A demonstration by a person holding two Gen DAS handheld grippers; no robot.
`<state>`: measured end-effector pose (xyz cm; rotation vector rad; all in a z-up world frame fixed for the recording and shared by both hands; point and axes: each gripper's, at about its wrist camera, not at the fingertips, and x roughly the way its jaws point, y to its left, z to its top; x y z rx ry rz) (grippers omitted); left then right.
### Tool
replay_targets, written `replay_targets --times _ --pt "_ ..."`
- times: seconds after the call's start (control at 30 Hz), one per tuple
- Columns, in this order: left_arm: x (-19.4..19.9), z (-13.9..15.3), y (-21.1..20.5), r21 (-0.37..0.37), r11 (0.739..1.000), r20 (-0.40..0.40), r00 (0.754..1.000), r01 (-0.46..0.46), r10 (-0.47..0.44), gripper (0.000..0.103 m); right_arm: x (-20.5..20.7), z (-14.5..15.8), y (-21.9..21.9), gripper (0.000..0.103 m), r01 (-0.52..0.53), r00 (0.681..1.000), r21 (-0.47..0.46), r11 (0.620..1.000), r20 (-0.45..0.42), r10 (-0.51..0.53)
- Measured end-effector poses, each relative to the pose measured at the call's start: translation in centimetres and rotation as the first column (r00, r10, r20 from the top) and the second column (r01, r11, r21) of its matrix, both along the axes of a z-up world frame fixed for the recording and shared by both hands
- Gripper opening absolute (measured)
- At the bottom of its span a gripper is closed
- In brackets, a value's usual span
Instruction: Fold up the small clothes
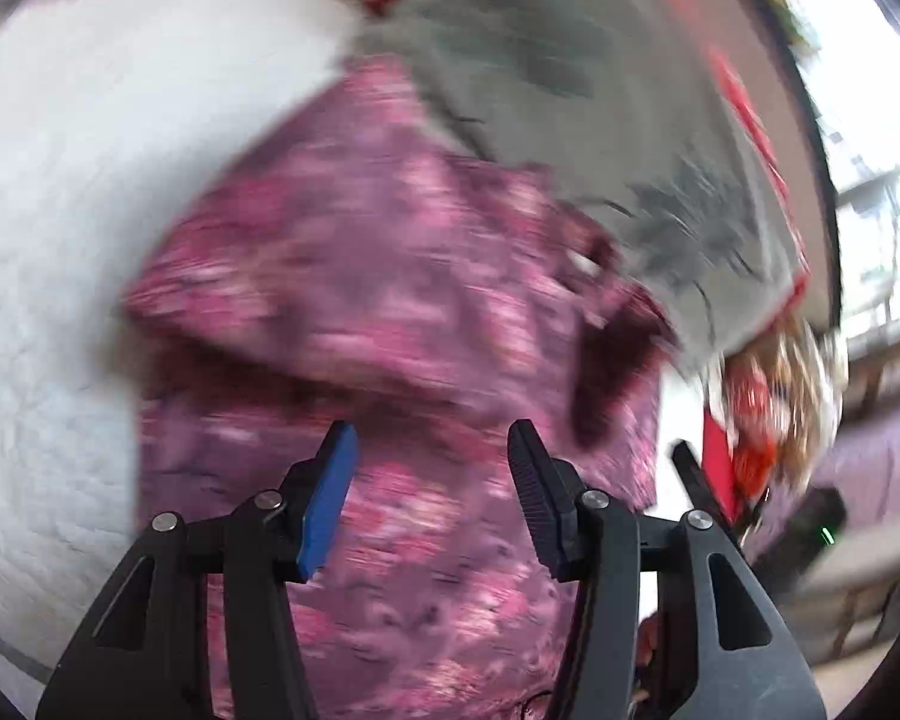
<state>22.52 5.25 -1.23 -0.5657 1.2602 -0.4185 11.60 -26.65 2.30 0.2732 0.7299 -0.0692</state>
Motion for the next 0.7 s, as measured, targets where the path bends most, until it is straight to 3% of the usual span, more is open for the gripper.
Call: replay_targets --times 0.07,0.2,0.27,0.3,0.33,0.37,0.47,0.53,0.6,0.67,0.7 --pt "0.5 -1.5 1.1 -0.028 0.999 -0.045 0.998 -0.039 0.038 0.051 1.4 0.6 3.1 0.081 -0.051 0.999 -0.087 0.995 0.006 0.052" --pt "0.7 -2.9 1.6 -0.068 0.995 -0.087 0.994 -0.078 0.072 0.051 5.5 -0.7 7.3 0.080 -0.090 0.994 -0.208 0.974 -0.074 0.076" --pt "0.6 -2.8 1.7 -0.080 0.993 -0.085 0.994 -0.082 0.075 0.051 7.3 -1.4 7.8 0.077 -0.063 0.993 -0.248 0.967 -0.114 0.036" --pt "0.5 -2.7 1.7 -0.087 0.993 -0.081 0.994 -0.081 0.073 0.051 7.7 -1.5 7.5 0.060 -0.050 0.993 -0.251 0.967 -0.119 0.020" --pt "0.5 -2.6 1.9 -0.090 0.993 -0.077 0.994 -0.079 0.072 0.051 8.0 -1.5 6.7 0.027 -0.046 0.992 -0.211 0.976 -0.125 0.020" --pt "0.8 -2.6 1.6 -0.090 0.993 -0.075 0.994 -0.080 0.073 0.051 8.0 -1.3 5.8 0.013 -0.042 0.991 -0.164 0.986 -0.129 0.020" --pt "1.0 -2.9 2.1 -0.106 0.990 -0.077 0.994 -0.088 0.080 0.051 6.2 -0.3 0.9 0.009 0.043 0.997 0.037 0.998 -0.071 -0.040" --pt "1.0 -3.3 2.3 -0.116 0.988 -0.092 0.992 -0.099 0.089 0.051 4.8 -0.2 -2.1 0.009 0.115 0.992 0.101 0.988 -0.065 -0.109" --pt "0.8 -3.4 2.2 -0.119 0.988 -0.093 0.991 -0.102 0.092 0.051 3.3 -0.9 -5.0 0.009 0.186 0.980 0.142 0.972 -0.092 -0.174" --pt "0.6 -3.3 2.0 -0.115 0.989 -0.092 0.992 -0.097 0.086 0.051 2.2 -3.1 -7.7 0.010 0.236 0.963 0.221 0.946 -0.181 -0.198" --pt "0.5 -3.2 1.9 -0.114 0.989 -0.092 0.992 -0.092 0.082 0.051 1.8 -4.2 -8.5 0.015 0.250 0.954 0.251 0.935 -0.228 -0.193"
